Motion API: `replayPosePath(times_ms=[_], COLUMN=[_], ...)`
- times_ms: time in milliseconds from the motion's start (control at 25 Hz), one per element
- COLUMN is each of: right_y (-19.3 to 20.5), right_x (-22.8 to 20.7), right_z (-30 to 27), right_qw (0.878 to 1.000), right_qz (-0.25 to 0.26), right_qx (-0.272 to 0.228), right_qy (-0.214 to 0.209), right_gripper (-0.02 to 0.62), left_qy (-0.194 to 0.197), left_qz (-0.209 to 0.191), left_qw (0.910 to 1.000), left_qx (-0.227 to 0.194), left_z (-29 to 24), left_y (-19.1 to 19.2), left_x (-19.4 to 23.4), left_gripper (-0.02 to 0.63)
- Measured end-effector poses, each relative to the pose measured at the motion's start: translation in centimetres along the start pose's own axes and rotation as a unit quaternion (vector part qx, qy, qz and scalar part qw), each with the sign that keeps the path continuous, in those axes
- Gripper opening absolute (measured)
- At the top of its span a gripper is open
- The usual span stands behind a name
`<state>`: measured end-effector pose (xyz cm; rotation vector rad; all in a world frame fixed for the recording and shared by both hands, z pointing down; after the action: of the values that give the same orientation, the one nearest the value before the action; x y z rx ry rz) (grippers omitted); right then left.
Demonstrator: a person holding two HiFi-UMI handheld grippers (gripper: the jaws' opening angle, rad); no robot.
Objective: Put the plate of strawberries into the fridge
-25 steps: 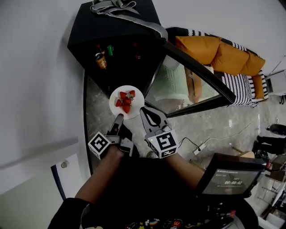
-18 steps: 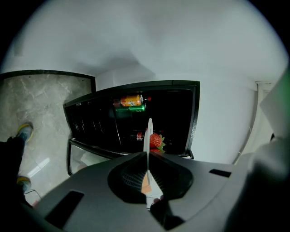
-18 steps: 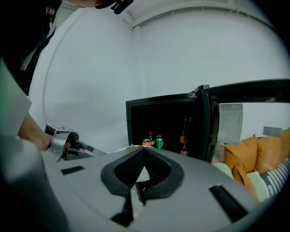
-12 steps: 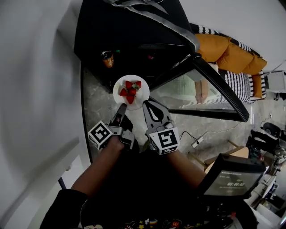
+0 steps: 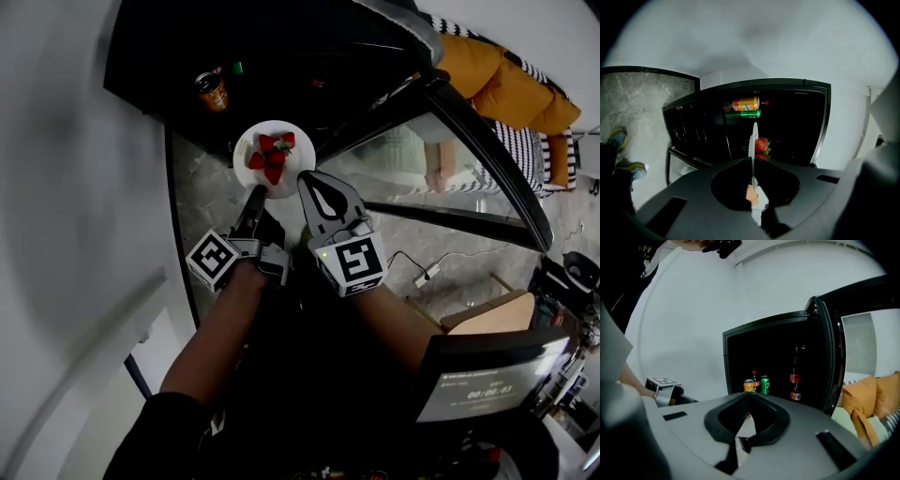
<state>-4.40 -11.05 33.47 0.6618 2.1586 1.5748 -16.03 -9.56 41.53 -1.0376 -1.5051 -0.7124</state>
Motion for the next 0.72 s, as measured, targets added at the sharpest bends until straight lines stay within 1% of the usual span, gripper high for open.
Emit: replayPosePath(times_ms=[200,400,560,720], right_y=[1.8,4.4,6.2,7.1], right_x=[-1.0,-1.8,-2.2,-2.1], right_z=[-0.7,-1.9,-2.8,-3.1], right_qw=[1.0,1.0,1.0,1.0], right_qz=[0.002,-0.006,-0.005,0.0], right_qx=[-0.009,-0.009,-0.016,-0.017], right_qy=[-0.012,-0.004,-0.004,-0.002], right_gripper=[0.005,0.005,0.005,0.005], left_qy=[-0.002,-0.019,-0.012,-0.009], left_qz=[0.01,0.005,0.002,-0.001], left_qw=[0.9998,0.9993,0.9991,0.9991], left_qx=[-0.019,-0.03,-0.039,-0.041], left_z=[-1.3,-2.9,-4.5,-5.3], left_y=[0.5,-0.4,-1.3,-1.7], left_x=[2.0,5.1,6.6,7.8], left_gripper=[0.017,0.017,0.017,0.017])
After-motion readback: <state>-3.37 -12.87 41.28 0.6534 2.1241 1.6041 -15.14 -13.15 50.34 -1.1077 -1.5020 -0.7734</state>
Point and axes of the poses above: the fingertips, and each gripper's own axes: z backward along the fingers, x to its left, y out of its underside, the point moved 4 cm from there along z, backward along the fingers, and after that the axes turned 3 degrees about z, right-handed, at the moved point
